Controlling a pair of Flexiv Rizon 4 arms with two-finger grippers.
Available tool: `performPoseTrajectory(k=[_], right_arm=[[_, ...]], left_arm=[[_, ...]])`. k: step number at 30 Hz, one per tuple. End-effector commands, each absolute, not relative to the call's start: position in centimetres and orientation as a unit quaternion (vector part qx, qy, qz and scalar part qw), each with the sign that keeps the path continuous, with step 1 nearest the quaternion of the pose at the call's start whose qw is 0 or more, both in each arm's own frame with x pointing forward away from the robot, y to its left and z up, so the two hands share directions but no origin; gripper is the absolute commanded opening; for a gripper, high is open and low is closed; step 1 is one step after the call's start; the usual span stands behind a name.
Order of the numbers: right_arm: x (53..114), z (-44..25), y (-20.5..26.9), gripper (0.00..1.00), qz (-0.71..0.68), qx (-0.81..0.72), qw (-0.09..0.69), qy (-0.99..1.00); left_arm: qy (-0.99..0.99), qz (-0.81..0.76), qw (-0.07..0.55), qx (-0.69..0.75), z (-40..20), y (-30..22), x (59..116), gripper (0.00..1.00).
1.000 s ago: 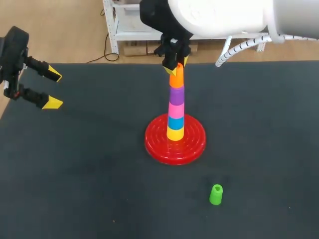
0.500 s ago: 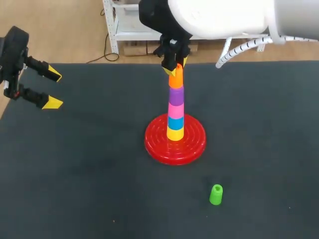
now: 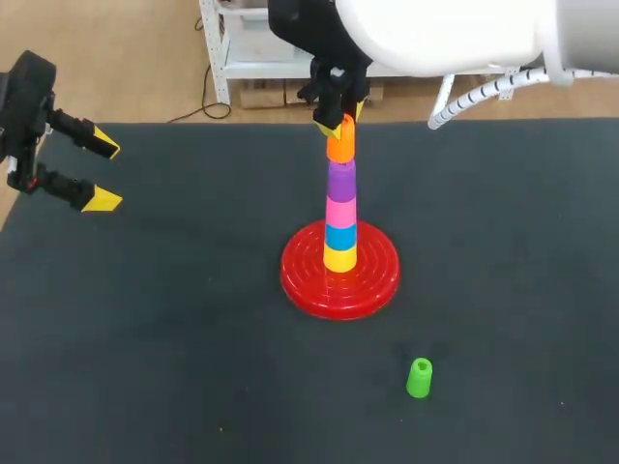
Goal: Pick up and stack the cylinders on the red base in this order: pink,purple,orange,green
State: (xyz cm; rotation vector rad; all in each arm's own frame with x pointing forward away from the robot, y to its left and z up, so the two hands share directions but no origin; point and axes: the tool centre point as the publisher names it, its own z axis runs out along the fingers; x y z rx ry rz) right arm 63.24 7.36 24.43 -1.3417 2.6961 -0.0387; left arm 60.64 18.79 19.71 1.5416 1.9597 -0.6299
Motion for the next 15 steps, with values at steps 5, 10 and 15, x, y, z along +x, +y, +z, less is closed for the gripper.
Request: performPoseTrajectory(k=[5, 10, 15], right_arm=[[63.02, 23.45, 7.16, 0.0, -0.01, -0.442, 0.063, 0.895], [63.26, 23.22, 7.33, 0.0, -0.01, -0.442, 0.06, 0.895], [63.67, 23.07, 7.38, 0.0, -0.006, -0.439, 0.056, 0.897]], left_arm=[[0.73, -0.236, 0.283, 0.576, 19.58, 18.9, 60.61, 1.0], [0.73, -0.236, 0.283, 0.576, 19.58, 18.9, 60.61, 1.0], [0.73, -0.236, 0.283, 0.576, 19.58, 18.9, 60.61, 1.0]])
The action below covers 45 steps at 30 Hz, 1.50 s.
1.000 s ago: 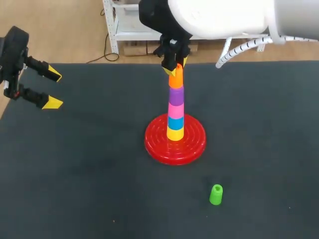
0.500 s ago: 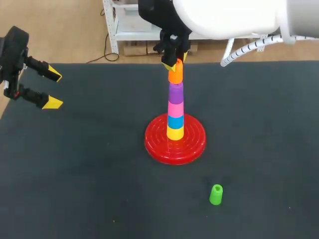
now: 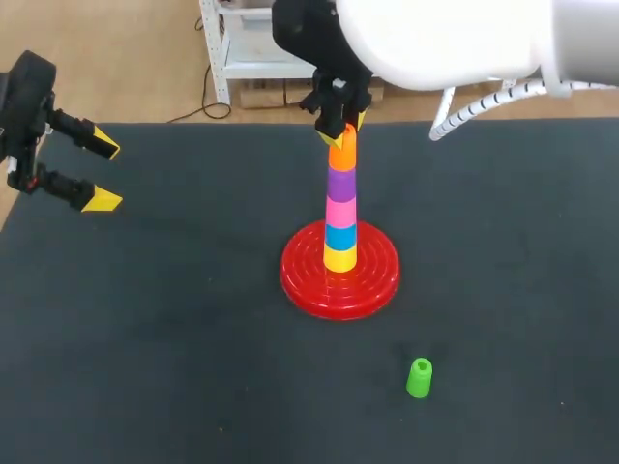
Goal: Pick up and stack the cylinders on the red base in this order: pink,purple,orange,green
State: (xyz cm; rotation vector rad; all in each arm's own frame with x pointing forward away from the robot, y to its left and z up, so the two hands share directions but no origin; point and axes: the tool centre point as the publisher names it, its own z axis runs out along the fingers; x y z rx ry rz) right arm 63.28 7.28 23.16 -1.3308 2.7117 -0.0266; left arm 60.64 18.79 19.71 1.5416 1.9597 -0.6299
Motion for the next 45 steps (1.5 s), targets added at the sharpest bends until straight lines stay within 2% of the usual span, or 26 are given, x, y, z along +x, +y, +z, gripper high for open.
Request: performPoseTrajectory(k=[1, 26, 32, 33, 34, 35, 45], right_arm=[[63.7, 23.1, 7.4, 0.0, -0.006, -0.439, 0.056, 0.897], [64.5, 20.0, 7.4, 0.0, 0.008, -0.425, -0.019, 0.905], [64.4, 20.2, 7.2, 0.0, 0.009, -0.423, -0.008, 0.906], [64.3, 20.5, 7.2, 0.12, 0.007, -0.423, 0.0, 0.906], [64.2, 20.9, 7.1, 0.6, 0.007, -0.422, 0.005, 0.907], [64.1, 21.3, 7.1, 1.0, 0.01, -0.421, 0.015, 0.907], [61.9, 25.2, 6.3, 1.0, 0.016, -0.445, 0.09, 0.891]], left_arm=[[0.73, -0.236, 0.283, 0.576, 19.6, 18.9, 60.6, 1.0], [0.73, -0.236, 0.283, 0.576, 19.6, 18.9, 60.6, 1.0], [0.73, -0.236, 0.283, 0.576, 19.6, 18.9, 60.6, 1.0], [0.73, -0.236, 0.283, 0.576, 19.6, 18.9, 60.6, 1.0], [0.73, -0.236, 0.283, 0.576, 19.6, 18.9, 60.6, 1.0], [0.73, -0.236, 0.283, 0.576, 19.6, 18.9, 60.6, 1.0], [0.73, -0.236, 0.283, 0.576, 19.6, 18.9, 60.6, 1.0]])
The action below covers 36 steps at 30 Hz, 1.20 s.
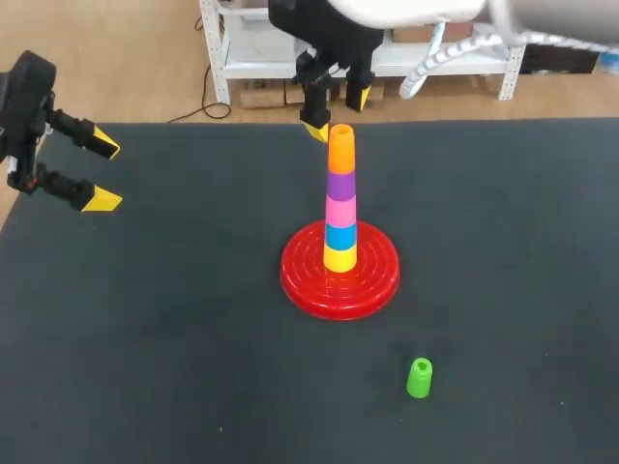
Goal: Pick up and stack the cylinders on the red base in this order: pink,purple,orange,green
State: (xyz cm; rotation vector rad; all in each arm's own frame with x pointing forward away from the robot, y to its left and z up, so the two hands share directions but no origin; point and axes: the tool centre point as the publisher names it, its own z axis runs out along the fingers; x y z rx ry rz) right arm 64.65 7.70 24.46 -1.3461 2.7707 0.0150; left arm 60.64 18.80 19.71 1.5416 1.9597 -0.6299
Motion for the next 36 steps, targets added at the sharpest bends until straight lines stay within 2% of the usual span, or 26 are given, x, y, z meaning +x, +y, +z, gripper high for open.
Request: performPoseTrajectory(k=[1, 8, 20, 29, 36], right_arm=[[61.5, 25.3, 6.1, 1.0, 0.017, -0.45, 0.096, 0.888], [57.1, 21.4, 3.9, 1.0, 0.021, -0.506, 0.12, 0.854], [48.2, 11.3, 1.2, 1.0, 0.03, -0.606, 0.084, 0.79], [47.0, 4.2, 0.0, 1.0, 0.04, -0.608, 0.031, 0.793], [47.0, 2.5, 0.2, 1.0, 0.052, -0.598, 0.012, 0.8]], left_arm=[[0.73, -0.236, 0.283, 0.576, 19.6, 18.9, 60.6, 1.0], [0.73, -0.236, 0.283, 0.576, 19.6, 18.9, 60.6, 1.0], [0.73, -0.236, 0.283, 0.576, 19.6, 18.9, 60.6, 1.0], [0.73, -0.236, 0.283, 0.576, 19.6, 18.9, 60.6, 1.0], [0.73, -0.236, 0.283, 0.576, 19.6, 18.9, 60.6, 1.0]])
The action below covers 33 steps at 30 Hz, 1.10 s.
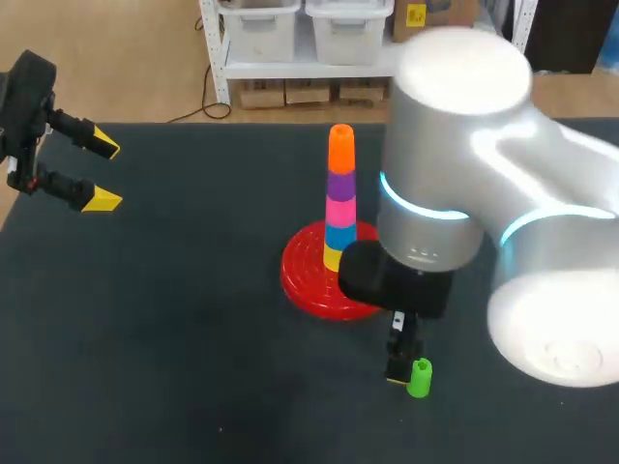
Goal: Pick up and stack the cylinders on the red base in this order: pink,purple,orange,green
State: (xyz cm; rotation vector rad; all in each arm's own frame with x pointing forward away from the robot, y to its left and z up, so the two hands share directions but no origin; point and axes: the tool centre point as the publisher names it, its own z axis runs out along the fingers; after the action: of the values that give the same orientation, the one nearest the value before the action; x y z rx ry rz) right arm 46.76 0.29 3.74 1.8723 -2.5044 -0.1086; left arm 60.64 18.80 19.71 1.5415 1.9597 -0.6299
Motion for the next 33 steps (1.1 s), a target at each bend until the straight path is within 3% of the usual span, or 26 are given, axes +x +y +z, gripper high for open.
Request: performPoseTrajectory(k=[1, 33], right_arm=[[46.9, 2.4, 0.2, 1.0, -0.051, 0.598, -0.01, -0.8], [45.8, 2.5, -1.6, 1.0, -0.008, 0.615, 0.045, -0.787]], left_arm=[[0.73, -0.236, 0.283, 0.576, 19.6, 18.9, 60.6, 1.0], [0.73, -0.236, 0.283, 0.576, 19.6, 18.9, 60.6, 1.0]])
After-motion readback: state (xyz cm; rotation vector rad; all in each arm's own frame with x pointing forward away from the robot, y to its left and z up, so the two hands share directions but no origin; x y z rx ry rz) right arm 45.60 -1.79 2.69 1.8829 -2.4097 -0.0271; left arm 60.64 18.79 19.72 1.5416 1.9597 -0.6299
